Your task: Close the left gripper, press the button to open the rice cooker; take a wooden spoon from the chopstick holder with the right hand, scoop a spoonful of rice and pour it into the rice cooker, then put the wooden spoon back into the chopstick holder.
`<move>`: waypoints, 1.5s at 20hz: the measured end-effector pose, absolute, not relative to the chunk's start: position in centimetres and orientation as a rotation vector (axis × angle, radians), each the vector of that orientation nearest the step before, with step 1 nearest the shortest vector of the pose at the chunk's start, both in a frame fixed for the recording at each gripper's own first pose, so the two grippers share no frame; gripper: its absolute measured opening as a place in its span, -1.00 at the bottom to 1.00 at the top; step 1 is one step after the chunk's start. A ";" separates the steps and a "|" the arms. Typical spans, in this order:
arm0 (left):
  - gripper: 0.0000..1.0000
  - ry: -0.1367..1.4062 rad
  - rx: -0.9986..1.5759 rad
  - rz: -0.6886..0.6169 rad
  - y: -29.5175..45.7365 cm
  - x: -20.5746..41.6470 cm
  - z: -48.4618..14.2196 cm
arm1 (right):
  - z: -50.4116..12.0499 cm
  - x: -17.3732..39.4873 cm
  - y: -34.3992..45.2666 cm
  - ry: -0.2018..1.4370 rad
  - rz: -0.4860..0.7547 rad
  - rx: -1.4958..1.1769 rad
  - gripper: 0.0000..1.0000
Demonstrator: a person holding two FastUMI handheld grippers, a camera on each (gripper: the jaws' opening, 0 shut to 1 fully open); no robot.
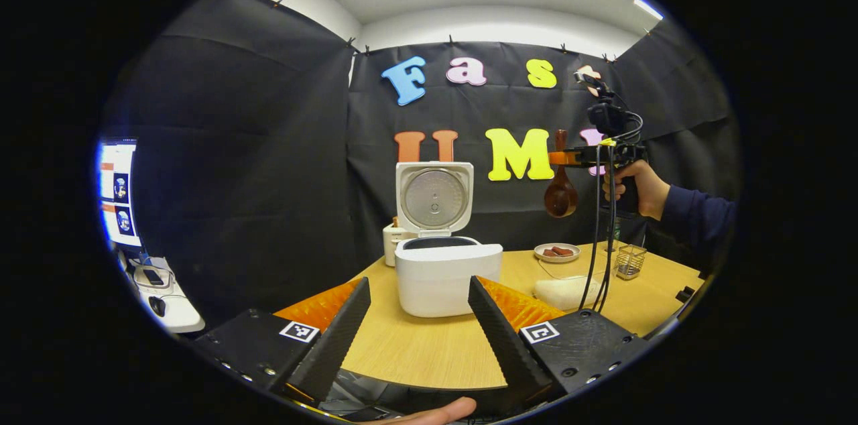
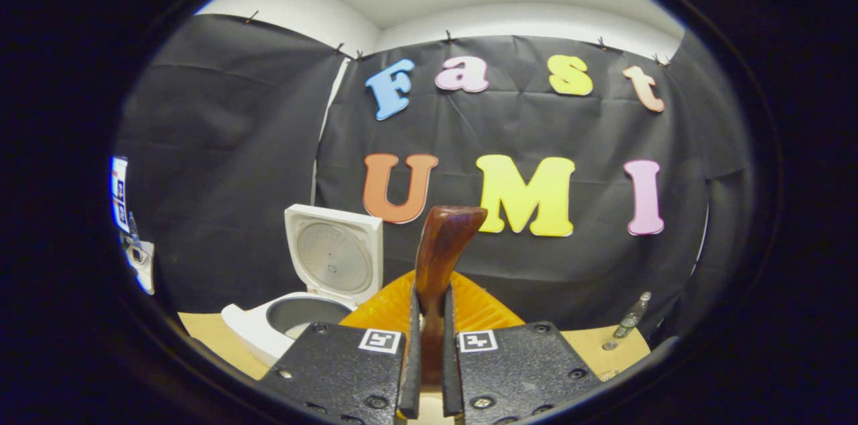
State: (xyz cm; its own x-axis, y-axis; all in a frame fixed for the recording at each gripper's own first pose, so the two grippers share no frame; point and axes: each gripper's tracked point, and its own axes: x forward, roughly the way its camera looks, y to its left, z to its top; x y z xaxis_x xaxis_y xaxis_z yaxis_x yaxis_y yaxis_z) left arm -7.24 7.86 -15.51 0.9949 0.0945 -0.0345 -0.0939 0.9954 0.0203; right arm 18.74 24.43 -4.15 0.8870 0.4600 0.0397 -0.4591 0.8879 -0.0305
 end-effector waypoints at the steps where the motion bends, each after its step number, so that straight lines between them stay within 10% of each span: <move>1: 0.88 0.036 0.026 0.095 7.3 -7.0 -15.4 | -4.4 18.9 22.9 -0.040 0.471 -0.004 -0.64; 16: 0.94 -0.046 -0.036 0.117 4.3 0.7 -10.8 | -12.3 25.9 0.3 0.008 0.179 -0.038 -0.64; 30: 0.88 -0.074 0.043 0.130 2.0 10.6 -6.2 | -20.3 26.3 -3.7 0.106 0.125 0.017 -0.58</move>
State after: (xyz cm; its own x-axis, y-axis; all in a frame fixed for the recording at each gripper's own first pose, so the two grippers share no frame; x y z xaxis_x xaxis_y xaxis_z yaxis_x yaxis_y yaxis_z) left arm 10.59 1.99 -6.24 0.9888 0.1280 0.0767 -0.1312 0.9906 0.0385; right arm 26.32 -3.70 -20.28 0.9867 0.1250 -0.1043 -0.1232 0.9921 0.0239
